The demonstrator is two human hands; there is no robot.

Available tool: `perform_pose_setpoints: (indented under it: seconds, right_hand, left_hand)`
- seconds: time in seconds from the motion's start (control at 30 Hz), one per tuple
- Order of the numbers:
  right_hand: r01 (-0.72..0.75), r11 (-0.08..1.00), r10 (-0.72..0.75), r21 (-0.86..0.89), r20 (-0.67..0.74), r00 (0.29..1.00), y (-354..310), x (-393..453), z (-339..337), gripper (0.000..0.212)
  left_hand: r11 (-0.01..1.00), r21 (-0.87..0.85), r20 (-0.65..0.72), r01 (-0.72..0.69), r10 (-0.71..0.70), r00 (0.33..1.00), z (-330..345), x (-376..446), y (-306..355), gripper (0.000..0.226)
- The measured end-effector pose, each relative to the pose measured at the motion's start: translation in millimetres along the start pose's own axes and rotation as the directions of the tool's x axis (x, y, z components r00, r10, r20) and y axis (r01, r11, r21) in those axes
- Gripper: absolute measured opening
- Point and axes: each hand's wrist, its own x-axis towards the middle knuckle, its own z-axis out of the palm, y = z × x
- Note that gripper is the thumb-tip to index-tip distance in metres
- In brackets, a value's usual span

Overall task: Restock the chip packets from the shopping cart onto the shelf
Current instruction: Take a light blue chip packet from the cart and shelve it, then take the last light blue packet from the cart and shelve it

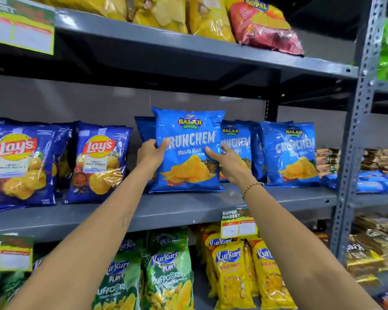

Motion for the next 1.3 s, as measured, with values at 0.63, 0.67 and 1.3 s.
perform_pose_setpoints:
  seconds: [0.63,0.67,1.3]
  right_hand:
    - [0.222,0.863,-0.408,-0.454,-0.369,0.835,11,-73,-3,0.02]
    - [0.237,0.855,-0.431,-0.461,-0.378,0.82,13,-92,-7,0.014]
    - [-0.959,0.276,0.682,-0.07,-0.688,0.246,297,-525,-219,0.012]
  left_hand:
    - [0.934,-0.141,-0.239,-0.328,0.289,0.927,23,-92,0,0.045]
    - [0.916,-0.195,-0.19,-0.351,0.316,0.93,29,-106,4,0.039]
    - [0.988,0.156,0.977,-0.005,-0.155,-0.145,315,-502,-151,0.023]
